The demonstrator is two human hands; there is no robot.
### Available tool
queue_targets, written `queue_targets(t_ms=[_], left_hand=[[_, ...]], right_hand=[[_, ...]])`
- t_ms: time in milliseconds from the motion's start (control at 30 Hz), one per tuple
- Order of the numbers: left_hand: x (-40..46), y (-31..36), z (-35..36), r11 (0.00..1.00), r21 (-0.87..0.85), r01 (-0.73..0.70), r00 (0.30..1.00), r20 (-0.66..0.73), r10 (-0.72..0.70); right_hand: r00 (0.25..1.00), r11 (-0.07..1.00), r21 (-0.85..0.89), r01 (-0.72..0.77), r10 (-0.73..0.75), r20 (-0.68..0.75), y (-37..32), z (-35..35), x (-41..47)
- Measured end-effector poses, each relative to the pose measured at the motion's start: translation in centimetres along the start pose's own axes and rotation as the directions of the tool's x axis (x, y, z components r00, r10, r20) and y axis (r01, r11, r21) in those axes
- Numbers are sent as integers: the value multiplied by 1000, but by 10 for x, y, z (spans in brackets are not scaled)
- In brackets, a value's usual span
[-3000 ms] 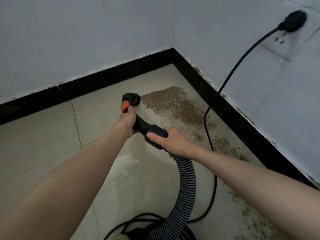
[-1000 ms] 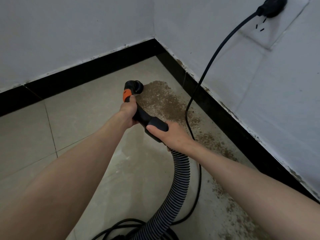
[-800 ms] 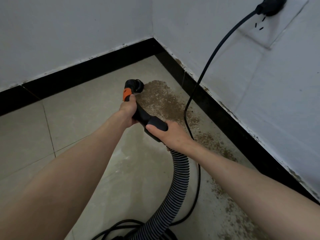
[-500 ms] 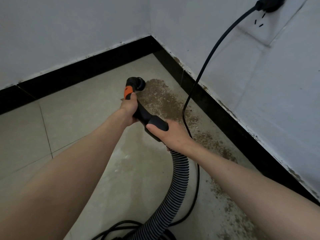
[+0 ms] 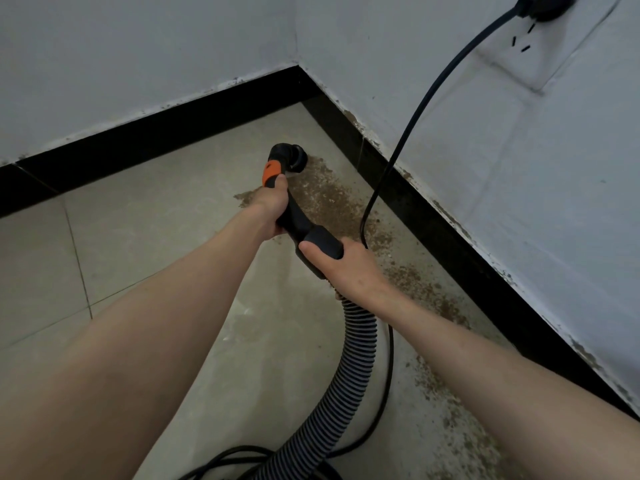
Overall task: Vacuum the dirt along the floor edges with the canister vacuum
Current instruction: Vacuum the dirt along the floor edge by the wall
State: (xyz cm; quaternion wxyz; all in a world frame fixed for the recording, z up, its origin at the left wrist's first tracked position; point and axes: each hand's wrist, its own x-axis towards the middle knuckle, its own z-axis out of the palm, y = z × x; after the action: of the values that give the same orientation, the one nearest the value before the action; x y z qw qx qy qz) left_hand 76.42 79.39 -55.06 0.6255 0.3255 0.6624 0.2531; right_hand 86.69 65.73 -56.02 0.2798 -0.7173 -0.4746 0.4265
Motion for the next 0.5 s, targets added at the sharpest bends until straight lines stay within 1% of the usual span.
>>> queue_targets(t_ms=[133, 367, 500], left_hand=[[2, 2, 7, 1000, 21, 0, 1000, 14, 0], [4, 0, 18, 994, 110, -23, 999, 39, 19], [4, -4, 20, 993, 112, -28, 999, 41, 23]], right_hand=[[1000, 1000, 9, -4, 4, -31, 3, -3, 0], [999, 998, 45, -31, 33, -36, 10, -6, -6], [998, 998, 49, -27, 30, -46, 11, -6, -13]])
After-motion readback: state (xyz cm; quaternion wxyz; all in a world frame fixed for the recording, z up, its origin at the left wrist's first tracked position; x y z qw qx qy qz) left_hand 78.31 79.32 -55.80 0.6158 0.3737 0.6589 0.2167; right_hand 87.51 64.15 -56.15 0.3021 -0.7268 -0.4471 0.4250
